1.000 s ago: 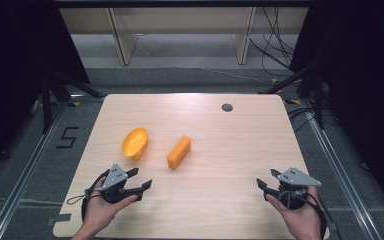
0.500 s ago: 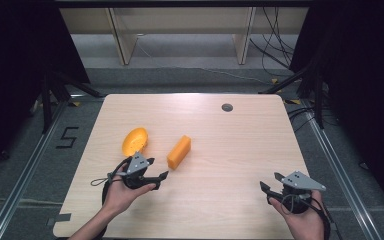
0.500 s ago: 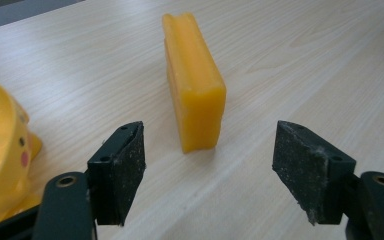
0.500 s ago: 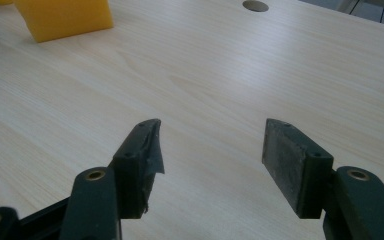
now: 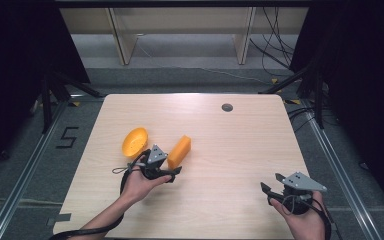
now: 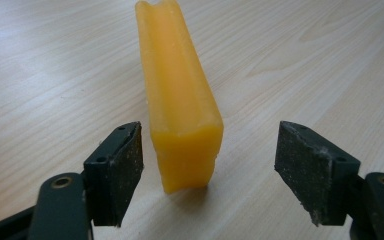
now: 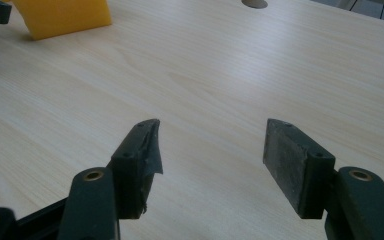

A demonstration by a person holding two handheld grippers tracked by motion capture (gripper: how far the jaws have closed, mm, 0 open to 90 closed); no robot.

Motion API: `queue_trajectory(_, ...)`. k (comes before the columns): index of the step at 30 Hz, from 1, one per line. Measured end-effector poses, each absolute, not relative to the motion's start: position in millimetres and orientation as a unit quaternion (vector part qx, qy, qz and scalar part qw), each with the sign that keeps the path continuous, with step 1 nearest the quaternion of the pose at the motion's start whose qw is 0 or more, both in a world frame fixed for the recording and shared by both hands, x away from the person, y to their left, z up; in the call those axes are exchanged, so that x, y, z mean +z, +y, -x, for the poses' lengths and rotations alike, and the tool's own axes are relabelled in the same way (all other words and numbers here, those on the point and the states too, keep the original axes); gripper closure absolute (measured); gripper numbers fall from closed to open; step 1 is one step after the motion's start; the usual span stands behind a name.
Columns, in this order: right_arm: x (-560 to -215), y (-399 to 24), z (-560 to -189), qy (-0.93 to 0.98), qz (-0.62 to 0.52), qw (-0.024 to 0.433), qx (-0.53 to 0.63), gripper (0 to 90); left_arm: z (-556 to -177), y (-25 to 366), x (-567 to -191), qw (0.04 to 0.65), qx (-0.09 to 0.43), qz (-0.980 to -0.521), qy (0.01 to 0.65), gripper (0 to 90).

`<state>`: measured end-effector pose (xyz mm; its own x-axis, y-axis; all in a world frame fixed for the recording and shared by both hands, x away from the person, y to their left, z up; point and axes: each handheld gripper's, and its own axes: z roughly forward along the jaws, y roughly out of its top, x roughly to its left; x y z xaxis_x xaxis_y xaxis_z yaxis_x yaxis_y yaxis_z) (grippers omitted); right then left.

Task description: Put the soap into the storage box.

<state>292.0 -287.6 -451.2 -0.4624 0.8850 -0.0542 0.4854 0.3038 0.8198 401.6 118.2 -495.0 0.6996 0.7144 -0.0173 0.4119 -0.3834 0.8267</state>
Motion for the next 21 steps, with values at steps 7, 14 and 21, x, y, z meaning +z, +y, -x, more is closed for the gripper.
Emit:
queue_trajectory(7,-452,-288,-292,0.764,-0.451,0.259,0.382,39.6,-410,108,-498,0.430,0.173,-0.812,0.354,26.8)
queue_trajectory(14,-452,-289,-293,0.766,-0.451,0.252,0.384,39.4,-416,102,-504,0.416,0.182,-0.808,0.375,30.6)
queue_trajectory(21,-452,-289,-293,0.767,-0.447,0.259,0.379,39.4,-423,99,-509,0.412,0.180,-0.805,0.387,36.7)
